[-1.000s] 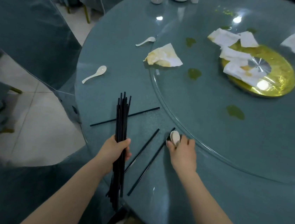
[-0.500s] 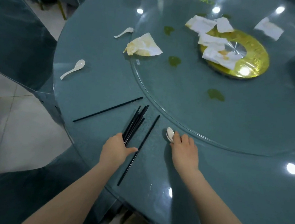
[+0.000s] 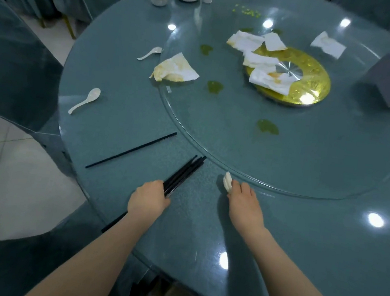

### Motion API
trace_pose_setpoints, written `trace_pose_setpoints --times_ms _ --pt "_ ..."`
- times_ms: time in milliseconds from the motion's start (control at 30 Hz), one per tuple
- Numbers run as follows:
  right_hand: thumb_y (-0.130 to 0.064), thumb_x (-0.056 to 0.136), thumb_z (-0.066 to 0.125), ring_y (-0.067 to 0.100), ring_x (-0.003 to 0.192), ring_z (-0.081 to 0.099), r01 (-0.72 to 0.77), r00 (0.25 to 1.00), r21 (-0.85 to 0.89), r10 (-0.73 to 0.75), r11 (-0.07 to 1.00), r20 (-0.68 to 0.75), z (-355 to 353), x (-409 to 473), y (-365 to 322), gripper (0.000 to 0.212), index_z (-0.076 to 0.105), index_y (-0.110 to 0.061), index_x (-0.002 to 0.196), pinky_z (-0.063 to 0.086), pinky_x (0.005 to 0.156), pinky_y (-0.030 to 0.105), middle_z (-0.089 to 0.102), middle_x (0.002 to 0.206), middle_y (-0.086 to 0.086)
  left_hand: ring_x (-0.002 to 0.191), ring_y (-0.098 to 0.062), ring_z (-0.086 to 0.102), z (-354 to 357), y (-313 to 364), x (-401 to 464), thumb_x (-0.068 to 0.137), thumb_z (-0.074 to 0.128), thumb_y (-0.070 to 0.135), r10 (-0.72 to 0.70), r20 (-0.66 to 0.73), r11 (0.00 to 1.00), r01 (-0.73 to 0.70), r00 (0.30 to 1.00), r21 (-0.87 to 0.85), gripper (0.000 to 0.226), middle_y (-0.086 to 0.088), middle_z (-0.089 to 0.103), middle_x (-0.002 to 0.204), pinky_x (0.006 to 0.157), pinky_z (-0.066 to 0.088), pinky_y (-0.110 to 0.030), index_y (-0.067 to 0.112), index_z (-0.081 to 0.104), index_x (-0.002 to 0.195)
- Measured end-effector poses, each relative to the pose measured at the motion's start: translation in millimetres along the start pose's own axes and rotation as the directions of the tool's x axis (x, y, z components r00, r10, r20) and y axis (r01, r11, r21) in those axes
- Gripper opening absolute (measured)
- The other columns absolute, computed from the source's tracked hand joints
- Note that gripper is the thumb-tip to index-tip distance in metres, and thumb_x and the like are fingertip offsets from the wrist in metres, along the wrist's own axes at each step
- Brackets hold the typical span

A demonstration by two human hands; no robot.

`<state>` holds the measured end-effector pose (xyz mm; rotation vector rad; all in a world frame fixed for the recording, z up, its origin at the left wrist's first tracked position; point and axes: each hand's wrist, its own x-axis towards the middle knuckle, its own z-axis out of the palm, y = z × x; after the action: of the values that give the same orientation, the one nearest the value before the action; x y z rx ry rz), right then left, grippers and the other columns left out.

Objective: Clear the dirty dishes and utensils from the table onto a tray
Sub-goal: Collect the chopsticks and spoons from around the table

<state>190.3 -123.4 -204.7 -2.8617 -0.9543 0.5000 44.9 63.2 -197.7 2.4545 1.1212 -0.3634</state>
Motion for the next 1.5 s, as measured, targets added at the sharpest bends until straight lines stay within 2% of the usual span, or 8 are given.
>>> trace_pose_setpoints --times_ms 167,567,767,1067,1300,1367,1433,1500 --pt "-0.021 0.102 0.034 0.028 0.077 0.044 0.048 0.999 0.133 -0.048 0.99 0.0 -7.4 11.2 -12.5 0.029 0.04 -0.008 0.128 0.034 0.066 0.035 0.046 0.115 0.012 0.069 -0.022 0.051 -13.9 -11.0 6.5 0.088 0.054 0.026 0.106 -0.016 0.959 -0.098 0.994 0.265 0.016 0.004 0.042 0.074 0.059 0.035 -0.032 0.016 0.042 0.083" --pt "-0.027 0.101 0.033 0.036 0.094 0.057 0.163 0.979 0.235 -0.186 0.958 0.078 -15.6 46.4 -41.6 0.038 0.03 -0.016 0.137 0.04 0.07 0.038 0.06 0.117 0.015 0.109 -0.02 0.043 -31.5 -44.5 47.7 0.095 0.05 0.025 0.221 -0.062 0.895 -0.177 0.973 0.41 0.018 -0.001 0.055 0.109 0.074 0.044 -0.028 0.012 0.051 0.108" --pt "-0.026 0.101 0.034 0.036 0.093 0.057 0.201 0.973 0.192 -0.219 0.96 0.077 -24.0 69.9 -51.9 0.04 0.03 -0.016 0.139 0.037 0.068 0.036 0.059 0.116 0.014 0.108 -0.023 0.045 -44.5 -47.6 79.8 0.095 0.046 0.019 0.161 -0.094 0.899 -0.107 0.982 0.424 0.022 -0.006 0.044 0.116 0.088 0.045 -0.03 0.011 0.045 0.116" --pt "-0.026 0.096 0.044 0.033 0.093 0.057 0.254 0.964 0.202 -0.263 0.946 0.022 -33.9 97.9 -80.6 0.034 0.041 -0.013 0.128 0.039 0.067 0.034 0.059 0.114 0.011 0.106 -0.027 0.044 -51.0 -48.9 96.7 0.092 0.054 0.02 0.123 -0.133 0.928 -0.066 0.983 0.366 0.028 -0.012 0.043 0.12 0.082 0.047 -0.032 0.011 0.046 0.117" --pt "-0.024 0.095 0.045 0.032 0.085 0.055 0.247 0.963 0.164 -0.26 0.955 0.063 -22.2 93.9 -83.1 0.022 0.043 -0.012 0.114 0.036 0.062 0.034 0.059 0.107 0.008 0.089 -0.035 0.057 -61.1 -55.6 98.5 0.072 0.074 0.003 0.23 -0.174 0.913 -0.151 0.958 0.379 0.022 -0.023 0.059 0.105 0.069 0.053 -0.042 -0.001 0.061 0.089" --pt "-0.022 0.094 0.045 0.032 0.084 0.055 0.24 0.964 0.165 -0.254 0.957 0.074 -20.0 92.5 -82.0 0.021 0.044 -0.013 0.114 0.035 0.061 0.033 0.059 0.106 0.008 0.114 -0.046 0.05 -65.2 -58.7 104.5 0.073 0.075 0.007 0.196 -0.17 0.909 -0.113 0.966 0.402 0.028 -0.034 0.044 0.134 0.088 0.049 -0.052 -0.001 0.06 0.096" --pt "-0.02 0.093 0.045 0.032 0.083 0.055 0.234 0.966 0.168 -0.249 0.958 0.075 -20.3 93.0 -81.9 0.021 0.044 -0.013 0.113 0.034 0.061 0.033 0.059 0.105 0.009 0.141 -0.043 0.019 -70.5 -62.7 117.5 0.09 0.059 0.016 0.115 -0.121 0.913 -0.057 0.986 0.405 0.03 -0.028 0.012 0.154 0.11 0.024 -0.056 0.007 0.049 0.117" --pt "-0.02 0.094 0.045 0.03 0.078 0.051 0.23 0.967 0.168 -0.245 0.958 0.069 -21.7 94.3 -83.1 0.019 0.043 -0.013 0.112 0.035 0.06 0.033 0.059 0.103 0.009 0.137 -0.038 0.025 -76.6 -63.0 127.7 0.095 0.049 0.014 0.061 -0.039 0.919 -0.041 0.997 0.391 0.031 -0.023 0.021 0.15 0.111 0.027 -0.049 0.008 0.042 0.124"
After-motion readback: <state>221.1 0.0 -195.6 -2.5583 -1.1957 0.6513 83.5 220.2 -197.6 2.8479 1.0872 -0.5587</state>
